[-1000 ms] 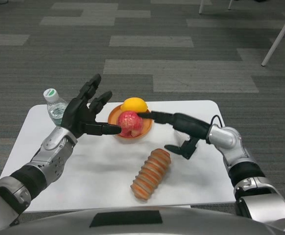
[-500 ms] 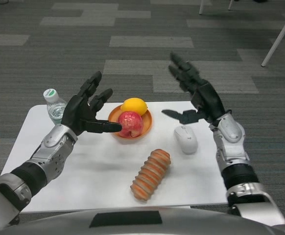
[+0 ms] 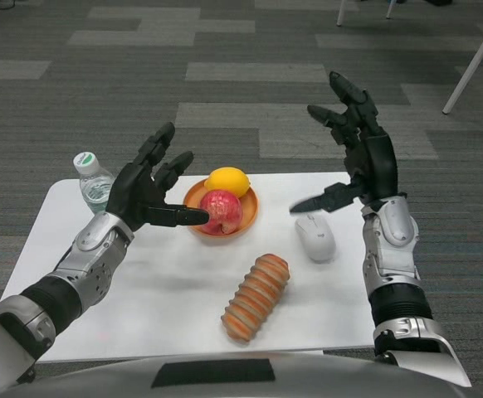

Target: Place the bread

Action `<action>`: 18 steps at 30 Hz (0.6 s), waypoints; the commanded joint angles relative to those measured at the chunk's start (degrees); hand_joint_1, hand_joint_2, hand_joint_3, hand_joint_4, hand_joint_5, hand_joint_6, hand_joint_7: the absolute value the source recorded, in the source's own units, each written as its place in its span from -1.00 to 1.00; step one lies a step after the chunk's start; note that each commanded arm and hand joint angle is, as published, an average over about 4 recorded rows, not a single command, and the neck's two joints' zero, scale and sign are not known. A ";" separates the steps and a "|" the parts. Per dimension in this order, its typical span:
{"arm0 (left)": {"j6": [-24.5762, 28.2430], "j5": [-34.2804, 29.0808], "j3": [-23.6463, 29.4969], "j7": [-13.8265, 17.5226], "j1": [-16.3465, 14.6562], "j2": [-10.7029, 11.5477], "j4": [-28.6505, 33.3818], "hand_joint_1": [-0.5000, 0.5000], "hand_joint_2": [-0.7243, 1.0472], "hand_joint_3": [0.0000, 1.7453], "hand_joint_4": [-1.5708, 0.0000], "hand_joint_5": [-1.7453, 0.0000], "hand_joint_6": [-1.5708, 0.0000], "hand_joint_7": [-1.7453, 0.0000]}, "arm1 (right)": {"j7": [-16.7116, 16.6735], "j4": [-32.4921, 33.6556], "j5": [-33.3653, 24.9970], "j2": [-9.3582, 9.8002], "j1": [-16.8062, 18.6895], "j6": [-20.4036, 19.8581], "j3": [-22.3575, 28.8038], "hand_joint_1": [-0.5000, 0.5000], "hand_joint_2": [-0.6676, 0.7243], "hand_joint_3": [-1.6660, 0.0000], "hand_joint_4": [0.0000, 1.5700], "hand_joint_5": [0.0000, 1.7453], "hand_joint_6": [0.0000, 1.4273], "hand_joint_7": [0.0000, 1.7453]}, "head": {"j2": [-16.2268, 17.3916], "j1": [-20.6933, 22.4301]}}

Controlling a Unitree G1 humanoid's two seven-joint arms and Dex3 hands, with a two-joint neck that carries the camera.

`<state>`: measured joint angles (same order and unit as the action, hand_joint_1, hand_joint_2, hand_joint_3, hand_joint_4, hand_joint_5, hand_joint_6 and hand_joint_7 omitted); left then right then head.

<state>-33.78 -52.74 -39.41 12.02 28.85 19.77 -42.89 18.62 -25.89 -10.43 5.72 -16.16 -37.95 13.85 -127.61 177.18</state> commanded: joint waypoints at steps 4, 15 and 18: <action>-0.76 0.19 0.30 0.11 -0.24 0.00 0.35 1.00 0.20 -1.00 1.00 0.53 1.00 1.00 | -1.32 2.01 -0.65 -0.60 1.46 1.35 0.37 -0.67 1.00 1.00 -1.00 -0.89 -1.00 -0.84 | -0.32 0.12; -0.94 0.67 1.07 0.11 -1.42 0.07 1.69 1.00 0.20 -0.98 1.00 0.53 1.00 1.00 | -2.47 2.62 -0.74 -1.30 2.51 1.46 -0.10 -0.58 1.00 1.00 -1.00 -0.89 -1.00 -0.84 | -1.02 0.71; -0.99 0.77 1.18 0.11 -1.66 0.09 2.17 1.00 0.20 -0.90 1.00 0.53 1.00 1.00 | -2.59 2.83 -0.74 -1.38 2.68 1.48 -0.29 -0.58 1.00 1.00 -1.00 -0.89 -1.00 -0.84 | -1.38 0.95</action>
